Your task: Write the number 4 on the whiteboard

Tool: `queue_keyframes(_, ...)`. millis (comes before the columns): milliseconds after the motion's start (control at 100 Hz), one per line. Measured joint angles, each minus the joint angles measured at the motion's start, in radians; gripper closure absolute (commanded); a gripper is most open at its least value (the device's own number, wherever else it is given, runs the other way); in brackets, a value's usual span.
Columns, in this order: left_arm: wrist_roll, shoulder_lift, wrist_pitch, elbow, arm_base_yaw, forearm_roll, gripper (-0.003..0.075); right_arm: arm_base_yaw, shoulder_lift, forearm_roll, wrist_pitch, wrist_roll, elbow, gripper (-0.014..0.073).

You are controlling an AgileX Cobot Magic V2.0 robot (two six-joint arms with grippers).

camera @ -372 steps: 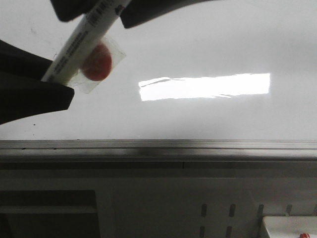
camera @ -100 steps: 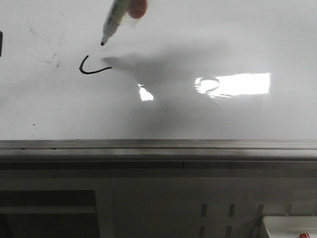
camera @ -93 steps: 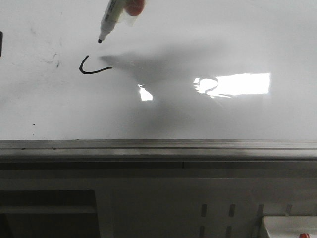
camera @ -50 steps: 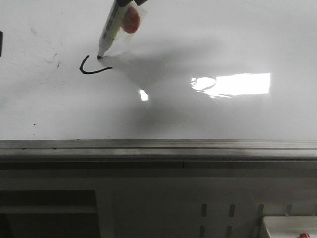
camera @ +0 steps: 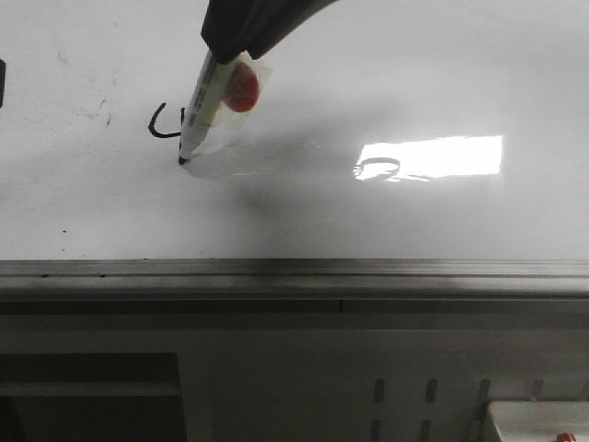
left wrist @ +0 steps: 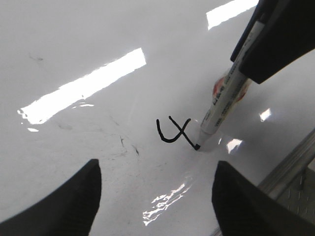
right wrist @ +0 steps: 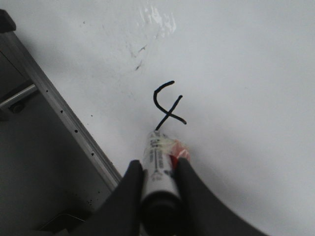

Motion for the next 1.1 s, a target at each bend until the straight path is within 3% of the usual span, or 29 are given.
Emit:
queue_keyframes(180, 0.000, 0.000, -0.019, 0.000, 0.000, 0.042, 0.0283, 0.041, 0.000, 0.000, 0.010, 0.000, -0.008, 0.0658)
queue_keyframes(370, -0.004, 0.015, -0.122, 0.000, -0.004, 0.158, 0.0283, 0.126, 0.000, 0.000, 0.007, 0.000, -0.037, 0.0658)
queue_keyframes(650, -0.027, 0.117, -0.126, 0.000, -0.058, 0.182, 0.0288, 0.179, 0.000, 0.000, 0.007, 0.000, -0.040, 0.0658)
queue_keyframes(790, -0.031, 0.169, -0.126, 0.000, -0.064, 0.185, 0.0360, 0.181, 0.000, 0.000, 0.009, 0.000, -0.040, 0.0658)
queue_keyframes(1100, -0.033, 0.221, -0.145, 0.000, -0.064, 0.185, 0.0626, 0.188, 0.000, 0.022, 0.033, 0.000, -0.040, 0.0658)
